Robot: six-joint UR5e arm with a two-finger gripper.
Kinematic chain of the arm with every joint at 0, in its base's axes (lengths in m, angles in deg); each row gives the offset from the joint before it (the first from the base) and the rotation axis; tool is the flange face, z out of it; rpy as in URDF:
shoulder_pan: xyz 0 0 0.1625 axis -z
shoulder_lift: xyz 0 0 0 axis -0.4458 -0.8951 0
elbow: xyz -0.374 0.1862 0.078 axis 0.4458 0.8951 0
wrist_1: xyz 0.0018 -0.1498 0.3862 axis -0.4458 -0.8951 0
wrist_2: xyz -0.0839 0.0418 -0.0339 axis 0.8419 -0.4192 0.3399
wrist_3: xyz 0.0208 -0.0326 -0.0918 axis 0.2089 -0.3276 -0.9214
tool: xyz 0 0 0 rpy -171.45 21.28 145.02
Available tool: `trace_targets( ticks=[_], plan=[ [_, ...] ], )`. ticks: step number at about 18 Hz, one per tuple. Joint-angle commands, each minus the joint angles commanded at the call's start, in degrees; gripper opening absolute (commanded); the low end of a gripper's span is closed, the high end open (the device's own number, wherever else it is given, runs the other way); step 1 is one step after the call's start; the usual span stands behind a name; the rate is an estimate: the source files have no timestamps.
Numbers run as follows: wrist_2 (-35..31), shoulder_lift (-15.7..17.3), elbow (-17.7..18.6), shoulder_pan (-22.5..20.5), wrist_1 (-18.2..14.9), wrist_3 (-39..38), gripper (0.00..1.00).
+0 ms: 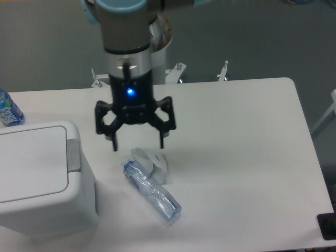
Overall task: Open the trash can
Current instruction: 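Move the open gripper down toward the lid edge of the white trash bin, then push the gripper finger against the bin lid to flip it open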
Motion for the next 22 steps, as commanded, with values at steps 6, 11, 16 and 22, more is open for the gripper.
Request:
trace_targets(
  ticks=[6, 11, 16, 22],
  plan=[
    [0.00, -0.35, 0.70, 1.49, 0.00, -1.33, 1.00],
    [0.00, -0.88, 1.05, 2.55, 0.00, -3.52, 1.00],
    [0.00, -1.14, 1.05, 3.08, 0.00, -5.11, 1.00],
    [0.00, -1.32, 1.14, 3.34, 0.00, -5.81, 1.00]
  ],
)
